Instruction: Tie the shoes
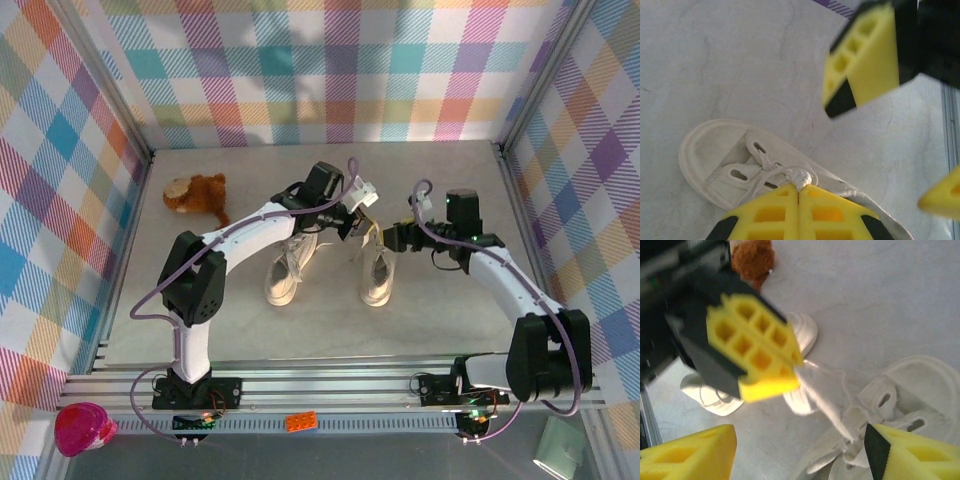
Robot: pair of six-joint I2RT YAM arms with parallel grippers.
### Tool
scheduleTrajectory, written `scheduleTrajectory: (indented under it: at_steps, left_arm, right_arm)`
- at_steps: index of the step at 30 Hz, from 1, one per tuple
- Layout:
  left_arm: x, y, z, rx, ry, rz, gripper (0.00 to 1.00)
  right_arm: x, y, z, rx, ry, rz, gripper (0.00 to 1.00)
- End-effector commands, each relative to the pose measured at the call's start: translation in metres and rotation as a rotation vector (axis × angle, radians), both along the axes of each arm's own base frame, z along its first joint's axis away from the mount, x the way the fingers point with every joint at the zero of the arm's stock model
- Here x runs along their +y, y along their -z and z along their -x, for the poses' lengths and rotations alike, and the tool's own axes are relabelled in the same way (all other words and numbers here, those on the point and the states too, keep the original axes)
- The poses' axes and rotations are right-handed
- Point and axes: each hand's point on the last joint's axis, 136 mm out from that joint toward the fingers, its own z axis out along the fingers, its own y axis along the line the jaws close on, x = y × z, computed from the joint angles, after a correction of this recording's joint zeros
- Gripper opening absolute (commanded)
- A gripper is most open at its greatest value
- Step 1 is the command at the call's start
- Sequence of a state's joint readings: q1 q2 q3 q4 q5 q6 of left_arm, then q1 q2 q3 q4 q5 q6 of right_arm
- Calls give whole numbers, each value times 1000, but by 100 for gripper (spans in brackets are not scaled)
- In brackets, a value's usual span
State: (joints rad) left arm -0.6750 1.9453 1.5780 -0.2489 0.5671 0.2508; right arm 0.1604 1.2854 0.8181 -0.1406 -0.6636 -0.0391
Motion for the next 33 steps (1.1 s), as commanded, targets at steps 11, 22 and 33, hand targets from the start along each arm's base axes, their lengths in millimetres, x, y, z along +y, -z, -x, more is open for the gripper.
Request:
scheduleTrajectory:
  at_steps: [11, 22, 33]
  left_arm:
    - [-11, -27, 0, 56, 2, 114, 0]
    - [-19, -26, -1, 170, -32, 177, 0]
    - [-18, -21, 2, 196, -30, 164, 0]
  right_arm:
    - [26, 0, 1, -128, -32, 17, 70]
    - [29, 13, -11, -137, 25, 43, 65]
    - [31, 23, -22, -145, 46, 72, 11]
